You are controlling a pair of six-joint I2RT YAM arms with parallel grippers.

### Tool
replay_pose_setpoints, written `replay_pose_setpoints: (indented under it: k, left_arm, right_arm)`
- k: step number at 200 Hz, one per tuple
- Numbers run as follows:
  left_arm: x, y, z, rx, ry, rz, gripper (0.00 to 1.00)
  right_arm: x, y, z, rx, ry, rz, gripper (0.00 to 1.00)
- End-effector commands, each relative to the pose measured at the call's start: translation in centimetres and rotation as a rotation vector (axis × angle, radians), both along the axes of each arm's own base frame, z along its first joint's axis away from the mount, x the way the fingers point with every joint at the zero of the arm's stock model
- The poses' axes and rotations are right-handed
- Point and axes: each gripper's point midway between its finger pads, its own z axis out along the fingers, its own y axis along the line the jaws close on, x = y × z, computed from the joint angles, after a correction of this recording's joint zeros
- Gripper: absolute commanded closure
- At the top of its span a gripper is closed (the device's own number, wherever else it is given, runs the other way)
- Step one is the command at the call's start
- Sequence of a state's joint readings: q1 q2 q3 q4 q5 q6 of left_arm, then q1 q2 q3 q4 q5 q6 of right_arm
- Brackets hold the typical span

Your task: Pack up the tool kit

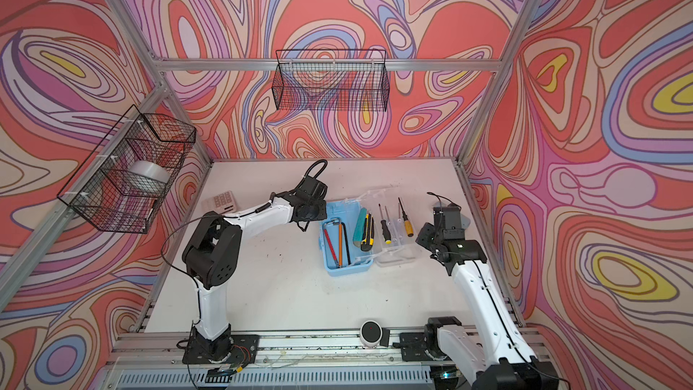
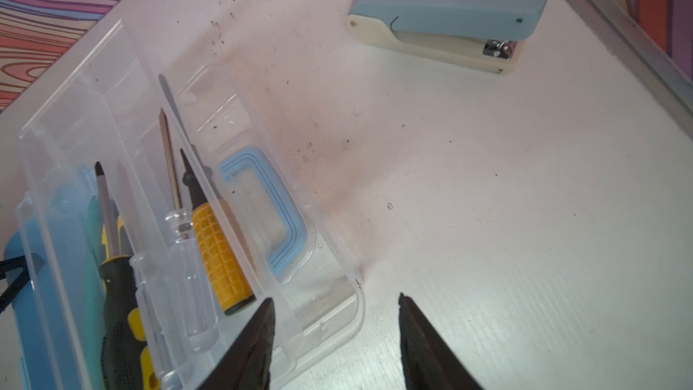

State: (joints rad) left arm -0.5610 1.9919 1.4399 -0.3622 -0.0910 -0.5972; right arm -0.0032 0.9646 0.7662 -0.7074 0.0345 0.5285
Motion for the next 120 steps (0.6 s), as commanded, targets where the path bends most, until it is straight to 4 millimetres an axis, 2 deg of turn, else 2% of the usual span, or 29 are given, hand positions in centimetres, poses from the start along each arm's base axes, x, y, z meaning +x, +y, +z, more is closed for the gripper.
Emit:
replay_pose_setpoints:
  k: [1,18,30,58,95,120]
  left_arm:
    - [0.5,4.9,-0.9,0.087,0.022,0.106,0.73]
    - [0.8,6.2,-0.8,0.077,0.017,0.128,0.73]
    - [0.9,6.4,-0.5,0.056,0.005,0.122,0.72]
    - [1.3,5.5,-0.3,0.027,0.0,0.088,0.72]
    - [1.7,5.0,0.0,0.014,-0.008,0.069,0.71]
    - [2.0,4.5,0.2,-0.003,-0.014,0.058,0.71]
  right_arm:
    - [0.1,1.0,-0.8,0.091,-0.01,0.005,0.47]
    - [-0.2,1.5,-1.7,0.12,0.002,0.013,0.47]
    - [-0.3,1.9,-2.6,0.145,0.013,0.025,0.48]
    - [-0.2,3.5,-4.5,0.224,0.021,0.074,0.49]
    - [1.0,4.8,-4.4,0.287,-0.053,0.123,0.49]
    - [1.8,5.3,-5.5,0.312,-0.034,0.142,0.5]
